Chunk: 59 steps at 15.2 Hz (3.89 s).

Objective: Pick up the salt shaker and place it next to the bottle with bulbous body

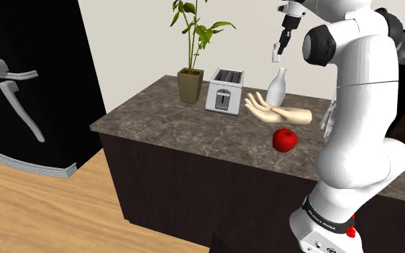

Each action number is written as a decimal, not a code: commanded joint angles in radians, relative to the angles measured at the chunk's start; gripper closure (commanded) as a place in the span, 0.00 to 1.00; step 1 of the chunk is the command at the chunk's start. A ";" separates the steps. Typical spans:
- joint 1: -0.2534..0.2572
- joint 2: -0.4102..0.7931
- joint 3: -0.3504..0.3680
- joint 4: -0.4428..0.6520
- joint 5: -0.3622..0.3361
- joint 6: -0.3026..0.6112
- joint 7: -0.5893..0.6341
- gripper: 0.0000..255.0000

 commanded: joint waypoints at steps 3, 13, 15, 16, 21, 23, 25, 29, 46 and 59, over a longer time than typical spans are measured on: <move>0.035 -0.039 -0.005 -0.122 -0.020 0.082 -0.008 1.00; 0.085 -0.092 -0.008 -0.338 -0.045 0.247 -0.018 1.00; 0.091 -0.097 -0.008 -0.372 -0.047 0.277 -0.021 1.00; 0.094 -0.099 -0.007 -0.389 -0.048 0.291 -0.022 1.00; 0.105 -0.104 -0.005 -0.464 -0.048 0.361 -0.029 1.00; 0.108 -0.105 -0.004 -0.492 -0.046 0.388 -0.032 1.00; 0.111 -0.104 -0.003 -0.517 -0.044 0.414 -0.036 1.00; 0.114 -0.099 0.000 -0.565 -0.038 0.464 -0.043 1.00; 0.111 -0.038 0.025 -0.712 0.015 0.661 -0.089 1.00; 0.101 0.004 0.044 -0.752 0.048 0.738 -0.115 1.00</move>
